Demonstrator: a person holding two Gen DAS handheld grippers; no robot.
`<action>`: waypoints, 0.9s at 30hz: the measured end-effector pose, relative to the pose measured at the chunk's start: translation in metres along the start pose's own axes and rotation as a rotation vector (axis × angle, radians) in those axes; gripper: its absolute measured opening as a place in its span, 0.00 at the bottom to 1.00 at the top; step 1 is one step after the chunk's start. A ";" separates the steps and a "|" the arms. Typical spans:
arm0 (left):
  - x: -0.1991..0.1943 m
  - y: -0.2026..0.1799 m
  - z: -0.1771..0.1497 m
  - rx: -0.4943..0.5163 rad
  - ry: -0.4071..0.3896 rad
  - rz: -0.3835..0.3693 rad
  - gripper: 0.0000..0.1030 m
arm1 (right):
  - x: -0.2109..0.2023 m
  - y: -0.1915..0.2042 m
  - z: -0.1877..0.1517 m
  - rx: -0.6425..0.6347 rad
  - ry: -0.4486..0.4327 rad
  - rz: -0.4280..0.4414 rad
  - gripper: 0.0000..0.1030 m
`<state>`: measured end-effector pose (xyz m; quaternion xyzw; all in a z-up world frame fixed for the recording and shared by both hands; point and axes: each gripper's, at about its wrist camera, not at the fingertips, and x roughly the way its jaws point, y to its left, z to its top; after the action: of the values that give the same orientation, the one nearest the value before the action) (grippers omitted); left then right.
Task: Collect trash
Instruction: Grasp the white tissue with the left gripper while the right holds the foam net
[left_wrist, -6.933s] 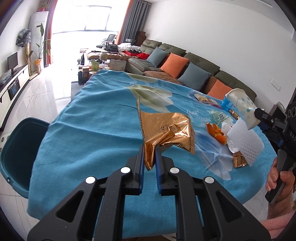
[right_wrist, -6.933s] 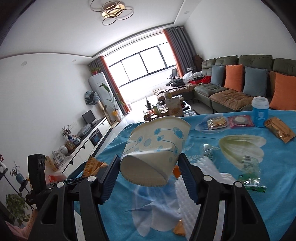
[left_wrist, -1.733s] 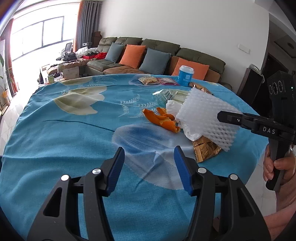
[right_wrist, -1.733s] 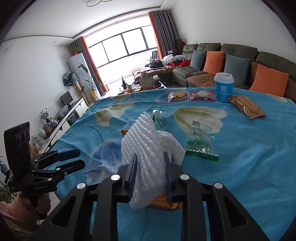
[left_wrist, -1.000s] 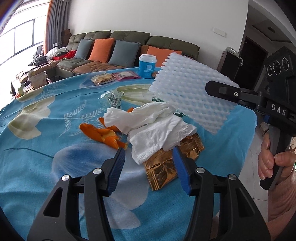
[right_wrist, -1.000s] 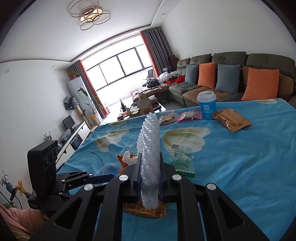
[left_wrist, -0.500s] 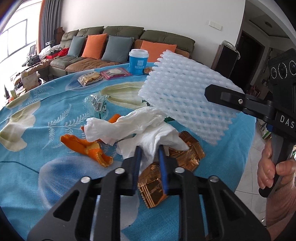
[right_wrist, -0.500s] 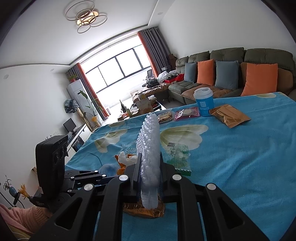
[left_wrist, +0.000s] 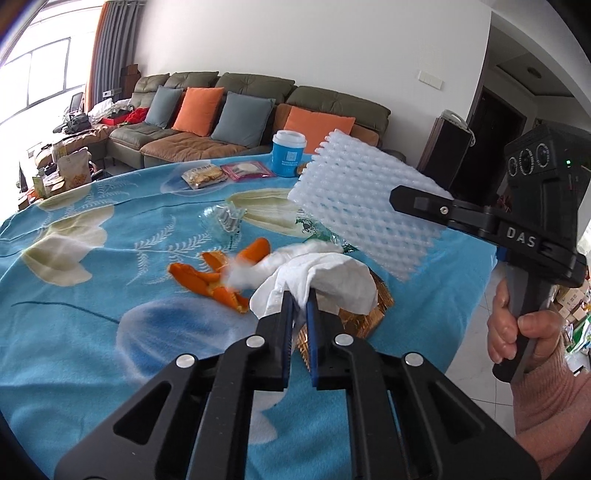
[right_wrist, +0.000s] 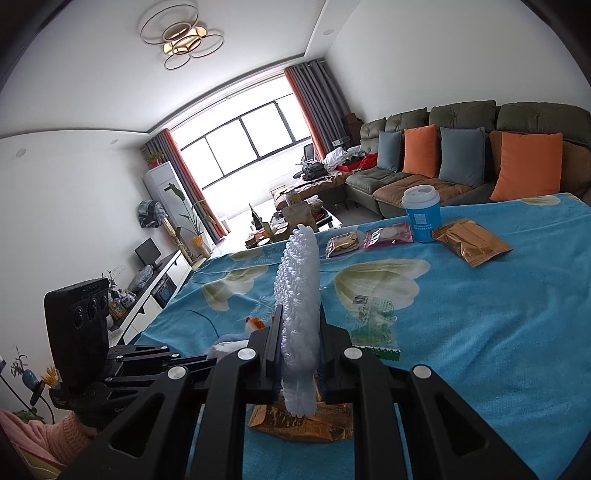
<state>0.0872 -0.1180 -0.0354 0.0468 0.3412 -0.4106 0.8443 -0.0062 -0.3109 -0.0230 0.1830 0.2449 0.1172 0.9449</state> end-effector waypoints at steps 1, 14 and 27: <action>-0.008 0.001 -0.002 -0.004 -0.008 0.004 0.07 | 0.001 0.003 0.000 -0.004 0.002 0.005 0.13; -0.092 0.037 -0.029 -0.122 -0.109 0.130 0.07 | 0.031 0.053 -0.002 -0.063 0.052 0.128 0.13; -0.168 0.084 -0.066 -0.278 -0.175 0.303 0.07 | 0.087 0.123 -0.014 -0.127 0.173 0.307 0.13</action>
<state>0.0403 0.0725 0.0007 -0.0551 0.3088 -0.2306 0.9211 0.0445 -0.1688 -0.0212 0.1473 0.2864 0.2904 0.9011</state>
